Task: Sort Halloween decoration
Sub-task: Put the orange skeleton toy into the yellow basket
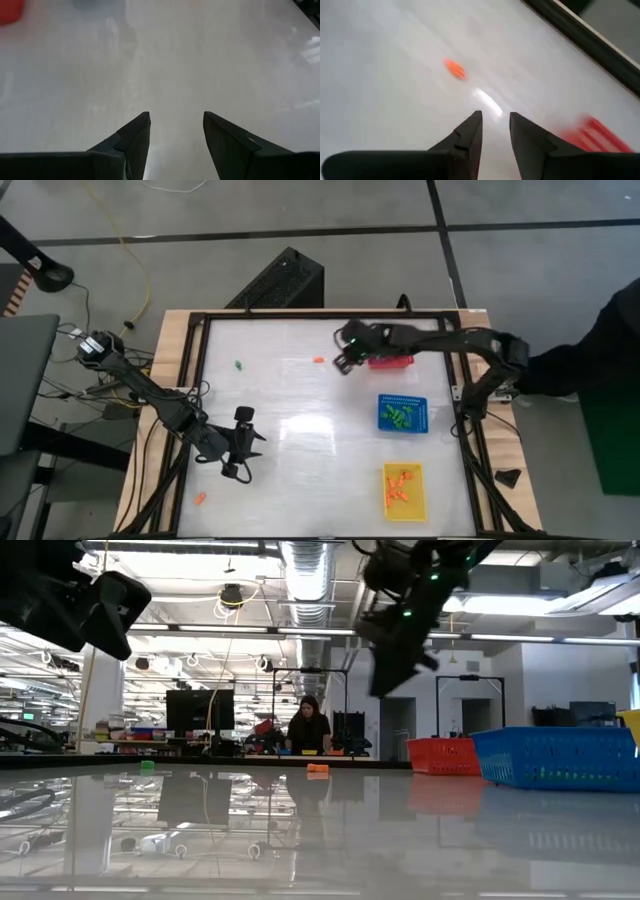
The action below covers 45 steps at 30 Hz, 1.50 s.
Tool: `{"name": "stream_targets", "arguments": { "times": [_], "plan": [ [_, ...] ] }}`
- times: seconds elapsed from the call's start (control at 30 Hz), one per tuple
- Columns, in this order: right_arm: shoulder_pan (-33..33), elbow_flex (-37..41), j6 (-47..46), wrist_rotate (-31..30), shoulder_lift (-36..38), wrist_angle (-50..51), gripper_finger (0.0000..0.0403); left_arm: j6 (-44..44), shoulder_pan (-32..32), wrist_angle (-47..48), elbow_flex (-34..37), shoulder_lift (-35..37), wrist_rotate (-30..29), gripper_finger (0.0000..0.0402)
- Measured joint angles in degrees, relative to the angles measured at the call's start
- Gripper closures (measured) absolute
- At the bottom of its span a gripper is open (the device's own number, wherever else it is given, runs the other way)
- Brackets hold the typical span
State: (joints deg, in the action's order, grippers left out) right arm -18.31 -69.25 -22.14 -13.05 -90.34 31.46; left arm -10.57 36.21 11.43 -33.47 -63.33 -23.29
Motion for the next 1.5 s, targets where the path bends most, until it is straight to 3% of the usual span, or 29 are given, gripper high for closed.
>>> {"name": "stream_targets", "arguments": {
  "times": [0.1, 0.2, 0.6, 1.0, 1.17, 1.4, 1.5],
  "plan": [
    [2.5, -0.1, -1.2, -1.7, -5.0, -10.4, 0.0273, 0.3, 0.0, -1.3, 0.0, 0.0, 0.0, 0.0228],
    [2.9, -1.8, -1.4, -1.0, -10.7, -14.5, 0.0264, 0.2, 0.0, -1.4, 0.0, 0.0, 0.5, 0.0228],
    [-1.0, -15.1, 3.0, 8.5, -26.9, -10.5, 0.0146, 0.3, 0.0, 0.9, 0.0, 0.0, 1.1, 0.0228],
    [-0.5, -15.8, 4.3, 6.4, -31.1, -9.9, 0.0139, -0.2, 0.0, 1.5, 0.0, 0.0, 1.4, 0.0228],
    [1.6, -15.8, 6.0, 3.3, -31.6, -10.5, 0.0180, -0.5, 0.0, 1.4, 0.0, 0.0, 1.2, 0.0228],
    [2.5, -15.8, 7.6, 3.3, -31.6, -8.7, 0.0358, -0.4, 0.0, 1.5, 0.0, 0.0, 1.1, 0.0228],
    [2.4, -15.8, 7.8, 3.8, -31.1, -8.4, 0.0373, -0.5, 0.0, 1.6, 0.0, 0.0, 1.1, 0.0228]
  ]
}}
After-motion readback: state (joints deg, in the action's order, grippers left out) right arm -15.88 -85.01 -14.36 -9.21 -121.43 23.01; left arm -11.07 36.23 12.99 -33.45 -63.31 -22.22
